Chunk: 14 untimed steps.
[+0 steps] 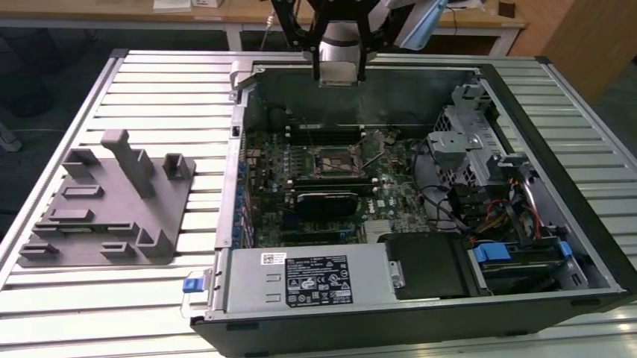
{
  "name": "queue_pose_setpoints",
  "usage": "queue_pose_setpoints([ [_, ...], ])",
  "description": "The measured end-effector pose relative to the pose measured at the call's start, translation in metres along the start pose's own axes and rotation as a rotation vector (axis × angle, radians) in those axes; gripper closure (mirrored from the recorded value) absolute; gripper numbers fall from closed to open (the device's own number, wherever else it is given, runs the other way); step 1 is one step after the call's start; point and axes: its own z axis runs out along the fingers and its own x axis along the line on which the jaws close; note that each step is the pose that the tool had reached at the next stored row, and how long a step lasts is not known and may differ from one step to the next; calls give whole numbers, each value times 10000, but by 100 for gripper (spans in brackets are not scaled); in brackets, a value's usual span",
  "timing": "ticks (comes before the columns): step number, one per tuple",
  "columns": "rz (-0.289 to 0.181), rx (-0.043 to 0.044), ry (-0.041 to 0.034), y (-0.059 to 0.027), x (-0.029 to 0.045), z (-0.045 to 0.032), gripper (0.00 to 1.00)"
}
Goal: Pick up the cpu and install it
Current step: 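Pick up the cpu and move it towards the insertion slot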
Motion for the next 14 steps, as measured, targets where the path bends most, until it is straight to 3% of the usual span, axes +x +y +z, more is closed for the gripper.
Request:
queue_pose_setpoints([
  [8, -97, -3, 12, 30, -100, 81, 45],
  [14, -234, -8, 17, 49, -136, 187, 45],
])
